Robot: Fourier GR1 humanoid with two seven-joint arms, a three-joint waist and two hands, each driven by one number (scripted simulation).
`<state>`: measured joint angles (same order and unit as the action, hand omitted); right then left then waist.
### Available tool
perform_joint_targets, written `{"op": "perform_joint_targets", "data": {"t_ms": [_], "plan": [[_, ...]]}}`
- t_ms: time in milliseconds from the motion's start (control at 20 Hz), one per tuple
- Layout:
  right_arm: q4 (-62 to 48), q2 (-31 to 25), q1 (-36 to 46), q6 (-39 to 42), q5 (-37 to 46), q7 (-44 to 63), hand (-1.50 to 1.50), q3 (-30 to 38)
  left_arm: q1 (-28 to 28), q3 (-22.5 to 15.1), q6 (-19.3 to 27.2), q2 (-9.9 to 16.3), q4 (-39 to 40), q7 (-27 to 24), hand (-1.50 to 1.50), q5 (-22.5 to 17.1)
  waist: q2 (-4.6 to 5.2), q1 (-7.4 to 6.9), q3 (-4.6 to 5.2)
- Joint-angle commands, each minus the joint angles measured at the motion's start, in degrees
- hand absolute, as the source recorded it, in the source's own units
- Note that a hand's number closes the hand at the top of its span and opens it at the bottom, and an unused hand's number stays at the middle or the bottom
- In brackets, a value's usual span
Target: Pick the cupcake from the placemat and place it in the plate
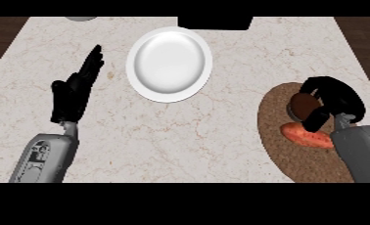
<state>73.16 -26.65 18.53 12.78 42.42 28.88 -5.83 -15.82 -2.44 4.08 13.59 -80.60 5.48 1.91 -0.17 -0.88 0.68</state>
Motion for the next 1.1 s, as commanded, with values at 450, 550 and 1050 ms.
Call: {"op": "perform_joint_targets", "data": {"t_ms": [450,550,1050], "plan": [[7.86,3.66,5.63,-18.4,5.74,-14.87,1.5,-1.47,0.88,-0.68,2.15,-1.66,-1.21,1.58,0.0,2.45,-0.05,0.98,-0.75],[6.41,6.36,9.97,-19.61,6.01,-15.08,1.5,-1.71,0.31,0.33,0.86,-0.68,-1.76,2.14,0.0,1.4,0.15,0.19,-0.73],[12.48,16.31,19.06,-11.63,2.13,-11.22,1.5,-5.91,1.56,0.96,-1.14,-1.35,-0.76,-0.4,0.0,0.92,0.13,0.36,-0.65]]}}
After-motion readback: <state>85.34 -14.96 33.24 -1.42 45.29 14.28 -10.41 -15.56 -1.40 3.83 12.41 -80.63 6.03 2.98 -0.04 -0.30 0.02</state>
